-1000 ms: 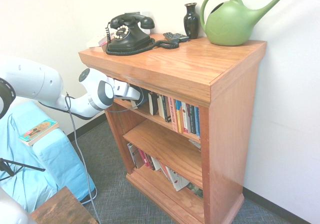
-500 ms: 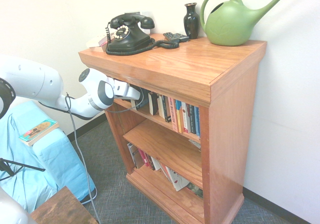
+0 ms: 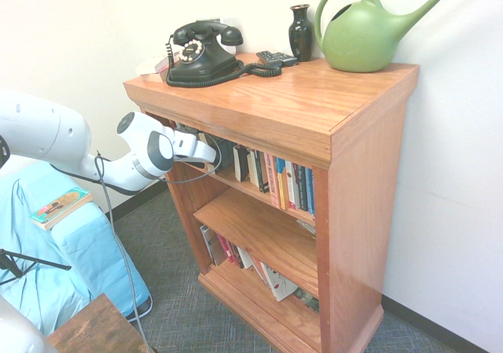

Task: Put the book on the shelf

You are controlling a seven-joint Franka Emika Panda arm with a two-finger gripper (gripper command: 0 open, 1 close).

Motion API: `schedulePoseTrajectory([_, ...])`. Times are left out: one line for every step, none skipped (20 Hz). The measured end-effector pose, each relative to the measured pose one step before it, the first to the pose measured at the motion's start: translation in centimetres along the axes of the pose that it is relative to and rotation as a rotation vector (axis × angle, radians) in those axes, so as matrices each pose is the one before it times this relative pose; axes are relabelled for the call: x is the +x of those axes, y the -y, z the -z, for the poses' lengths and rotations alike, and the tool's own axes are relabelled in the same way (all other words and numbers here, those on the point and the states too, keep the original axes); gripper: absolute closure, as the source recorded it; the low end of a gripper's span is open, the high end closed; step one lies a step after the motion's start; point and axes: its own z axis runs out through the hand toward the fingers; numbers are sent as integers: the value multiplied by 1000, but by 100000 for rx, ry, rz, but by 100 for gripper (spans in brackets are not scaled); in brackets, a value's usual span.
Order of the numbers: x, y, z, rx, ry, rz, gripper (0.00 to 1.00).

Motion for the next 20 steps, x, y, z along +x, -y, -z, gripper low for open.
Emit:
schedulePoseTrajectory([-474, -181, 448, -436, 338, 67, 0])
schedulePoseTrajectory([-352, -28, 564, 224, -8, 270, 0])
schedulePoseTrajectory([-332, 37, 591, 40, -66, 308, 0])
schedulePoseTrajectory([-267, 69, 649, -35, -156, 201, 0])
schedulePoseTrajectory([-274, 11, 541, -147, -54, 133, 0])
schedulePoseTrajectory([-329, -11, 503, -103, 38, 209, 0])
schedulePoseTrajectory([-420, -88, 427, -299, 222, 184, 0])
schedulePoseTrajectory([-542, -126, 406, -292, 383, 283, 0])
schedulePoseTrajectory([-758, -202, 337, -676, 755, 415, 0])
schedulePoseTrajectory([-829, -355, 306, -1449, 1014, 340, 0])
schedulePoseTrajectory([-869, -530, 365, -1710, 1136, 2, 0])
schedulePoseTrajectory([-793, -655, 472, -1702, 1043, -179, 0])
schedulePoseTrajectory([-532, -683, 689, -1595, 532, -161, 0])
schedulePoseTrajectory([-336, -592, 943, -1084, 101, -142, 0])
schedulePoseTrajectory([-201, -558, 1108, -1250, 24, -45, 0])
schedulePoseTrajectory([-119, -577, 1239, -1697, -185, 134, 0])
schedulePoseTrajectory([-123, -462, 1317, -1360, -262, 44, 0])
schedulePoseTrajectory([-203, -441, 1326, -1709, -60, 87, 0])
schedulePoseTrajectory([-407, -450, 1267, -1841, 719, 187, 0])
schedulePoseTrajectory([-557, -372, 1266, -1497, 1649, 59, 0])
